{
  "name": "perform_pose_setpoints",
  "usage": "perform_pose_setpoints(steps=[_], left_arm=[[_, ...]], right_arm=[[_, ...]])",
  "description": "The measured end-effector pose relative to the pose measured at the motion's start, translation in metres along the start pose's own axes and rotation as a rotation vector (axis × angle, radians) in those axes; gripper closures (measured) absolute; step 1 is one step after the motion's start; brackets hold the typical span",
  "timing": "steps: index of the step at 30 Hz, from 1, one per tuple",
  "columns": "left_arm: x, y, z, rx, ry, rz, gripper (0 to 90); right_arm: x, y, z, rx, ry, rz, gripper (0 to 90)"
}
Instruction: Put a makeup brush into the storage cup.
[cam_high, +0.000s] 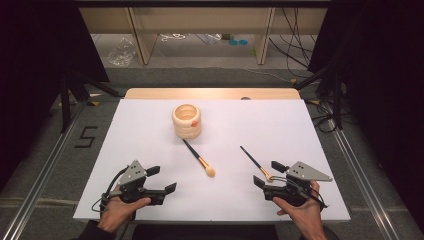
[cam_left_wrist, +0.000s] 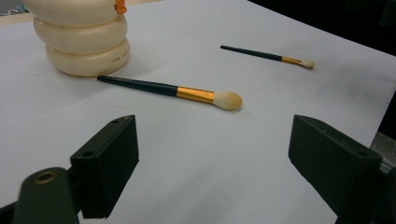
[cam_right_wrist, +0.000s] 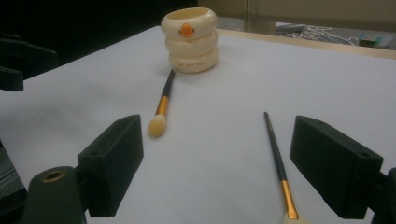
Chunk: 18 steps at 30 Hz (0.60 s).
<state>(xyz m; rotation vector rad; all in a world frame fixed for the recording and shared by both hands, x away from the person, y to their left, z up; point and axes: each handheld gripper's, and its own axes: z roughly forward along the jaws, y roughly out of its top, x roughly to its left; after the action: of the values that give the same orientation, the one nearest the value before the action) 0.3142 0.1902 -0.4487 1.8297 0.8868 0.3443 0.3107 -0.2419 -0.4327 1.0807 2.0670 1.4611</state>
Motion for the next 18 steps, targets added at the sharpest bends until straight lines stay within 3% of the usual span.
perform_pose_setpoints(steps=[5,11,14,17,18], left_arm=[[-0.0001,0.001,0.0003,-0.005,-0.002,0.001,15.8],[-0.0007,0.003,0.0032,0.005,-0.022,0.013,15.7],[-0.0004,0.0054,0.0044,0.016,-0.017,0.052,15.7],[-0.0003,0.0057,0.0067,0.02,-0.026,0.045,15.7],[0.0012,0.0065,0.0076,0.029,-0.027,0.072,15.7]], right_arm=[[-0.0006,-0.0005,0.001,-0.025,0.006,0.012,18.5],[-0.0016,-0.0005,0.0006,-0.014,0.011,0.017,18.6],[-0.0025,-0.0007,0.0008,-0.004,-0.001,0.002,18.8],[-0.0026,-0.0015,0.0013,-0.011,0.006,0.007,19.3],[-0.0029,-0.0012,0.0002,-0.004,-0.001,0.003,19.5]])
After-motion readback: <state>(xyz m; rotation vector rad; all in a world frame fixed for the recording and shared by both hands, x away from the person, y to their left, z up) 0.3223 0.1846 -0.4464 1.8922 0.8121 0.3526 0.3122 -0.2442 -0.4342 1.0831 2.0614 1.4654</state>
